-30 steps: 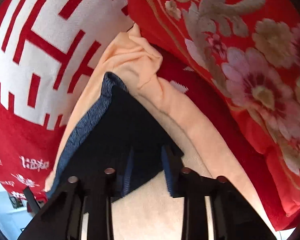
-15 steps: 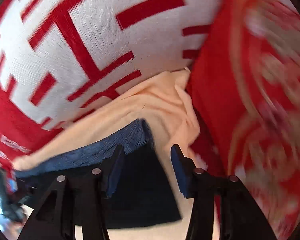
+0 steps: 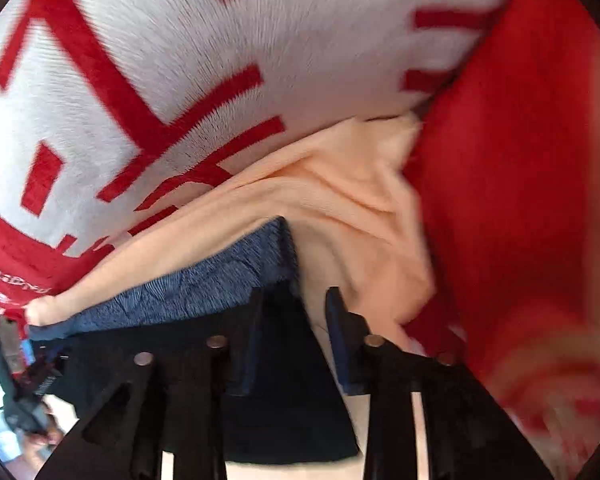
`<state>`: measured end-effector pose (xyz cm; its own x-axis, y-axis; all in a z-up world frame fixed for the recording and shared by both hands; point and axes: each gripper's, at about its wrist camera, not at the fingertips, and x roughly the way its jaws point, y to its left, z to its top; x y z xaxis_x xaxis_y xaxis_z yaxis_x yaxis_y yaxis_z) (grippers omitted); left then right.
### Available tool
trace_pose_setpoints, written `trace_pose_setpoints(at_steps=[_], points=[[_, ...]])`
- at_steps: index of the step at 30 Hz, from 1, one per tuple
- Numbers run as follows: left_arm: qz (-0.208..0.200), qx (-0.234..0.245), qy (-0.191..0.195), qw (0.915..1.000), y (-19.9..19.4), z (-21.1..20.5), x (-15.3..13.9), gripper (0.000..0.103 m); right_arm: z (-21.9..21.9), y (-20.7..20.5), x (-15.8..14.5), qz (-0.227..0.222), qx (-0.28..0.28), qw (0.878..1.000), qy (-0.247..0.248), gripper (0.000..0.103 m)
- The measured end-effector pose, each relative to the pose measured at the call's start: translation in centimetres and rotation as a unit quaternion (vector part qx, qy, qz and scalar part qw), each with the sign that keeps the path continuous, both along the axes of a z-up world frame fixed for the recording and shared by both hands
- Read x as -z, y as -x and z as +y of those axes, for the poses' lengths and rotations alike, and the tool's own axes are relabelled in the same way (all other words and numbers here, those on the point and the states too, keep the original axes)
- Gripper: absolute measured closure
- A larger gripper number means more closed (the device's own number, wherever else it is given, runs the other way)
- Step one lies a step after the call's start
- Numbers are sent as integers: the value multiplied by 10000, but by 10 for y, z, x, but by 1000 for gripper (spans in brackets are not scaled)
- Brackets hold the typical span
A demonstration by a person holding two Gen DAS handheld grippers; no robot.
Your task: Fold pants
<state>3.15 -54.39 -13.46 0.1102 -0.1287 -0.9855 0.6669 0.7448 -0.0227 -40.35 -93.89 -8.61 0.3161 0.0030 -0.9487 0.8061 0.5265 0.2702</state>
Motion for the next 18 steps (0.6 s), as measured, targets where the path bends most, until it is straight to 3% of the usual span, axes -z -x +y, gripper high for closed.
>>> trace_pose_setpoints(at_steps=[4,8,9,11,14,18], points=[[-139,-37,40,9999,-6,-2,-11,73,31,14,-28,-364,-153,9990,194,69],[-20,-107,-417,9991,-7,8,28,72,45,10,3,64,-294,9995,11,72],[-184,-54,-222,9996,-2,10,27,72,49,13,7,19,-293,9995,65,74],[-257,203,-267,9991,7,13,24,68,55,19,1,-18,-368,9990,258,74],[85,437,-300,9986,14,27,15,68,72,18,-14,311,-365,9983,322,70],[174,210,-323,9991,0,67,-3,68,119,14,-31,-525,-331,9962,-604,64]])
